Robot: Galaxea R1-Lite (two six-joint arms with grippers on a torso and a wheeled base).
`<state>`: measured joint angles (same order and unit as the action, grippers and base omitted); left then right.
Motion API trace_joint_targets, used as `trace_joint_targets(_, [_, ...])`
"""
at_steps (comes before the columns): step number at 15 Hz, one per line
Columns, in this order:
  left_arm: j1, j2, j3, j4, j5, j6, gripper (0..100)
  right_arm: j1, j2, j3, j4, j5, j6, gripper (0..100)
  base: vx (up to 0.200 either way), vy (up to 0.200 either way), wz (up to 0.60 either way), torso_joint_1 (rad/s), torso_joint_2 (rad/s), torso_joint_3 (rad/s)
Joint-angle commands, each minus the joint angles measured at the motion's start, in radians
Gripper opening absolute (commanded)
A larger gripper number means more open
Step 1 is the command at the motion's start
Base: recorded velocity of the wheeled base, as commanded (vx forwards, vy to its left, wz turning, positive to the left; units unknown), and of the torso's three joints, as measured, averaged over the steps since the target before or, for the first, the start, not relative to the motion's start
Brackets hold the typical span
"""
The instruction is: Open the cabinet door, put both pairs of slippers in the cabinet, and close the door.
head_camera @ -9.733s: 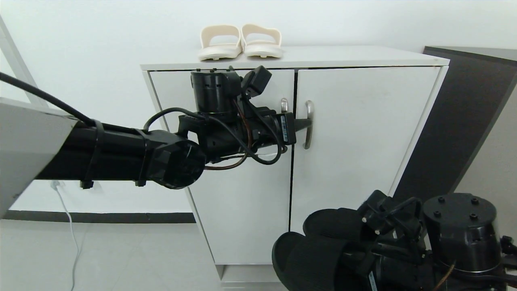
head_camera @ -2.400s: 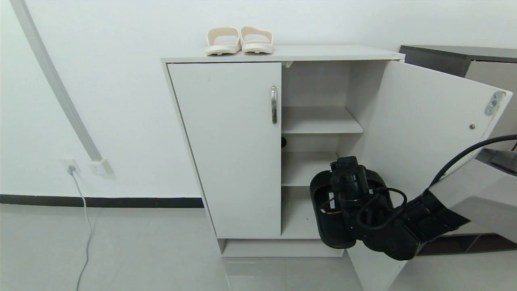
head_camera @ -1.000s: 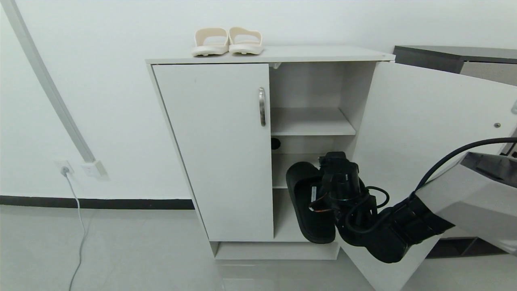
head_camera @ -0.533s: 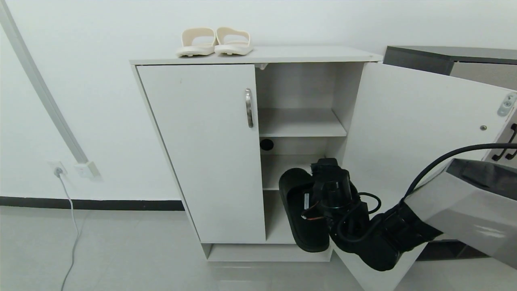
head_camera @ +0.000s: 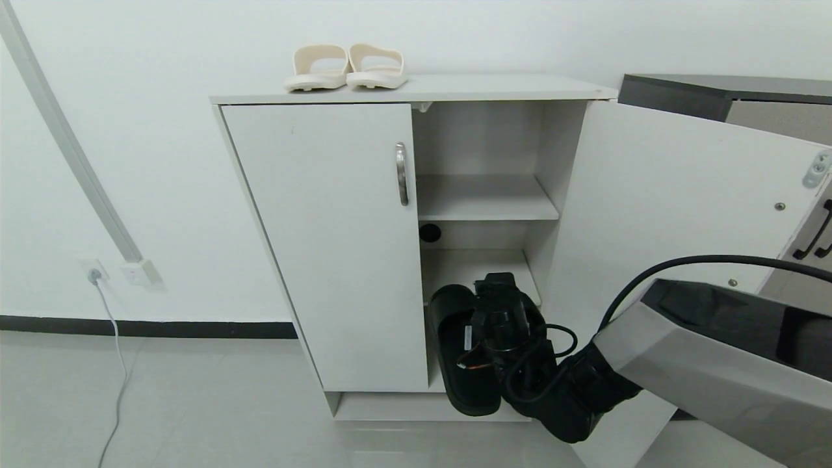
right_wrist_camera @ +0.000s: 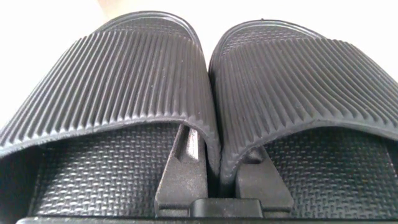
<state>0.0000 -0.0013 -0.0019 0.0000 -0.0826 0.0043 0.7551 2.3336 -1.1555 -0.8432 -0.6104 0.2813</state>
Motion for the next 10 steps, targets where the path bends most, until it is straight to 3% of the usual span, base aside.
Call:
trace_joint_targets(1, [0.0,0.001,-0.001,0.0,0.0,0.0,0,0.0,0.059,-0.033,0.0,0.0,0.001,0,0.0,0.0,0.0,0.0,0.0,0.0])
trace_joint_targets(10, [0.0,0.001,0.0,0.0,0.001,0.0,0,-0.022,0.108,-0.073,-0.005,-0.015,0.001,0,0.0,0.0,0.0,0.002,0.0,-0.178])
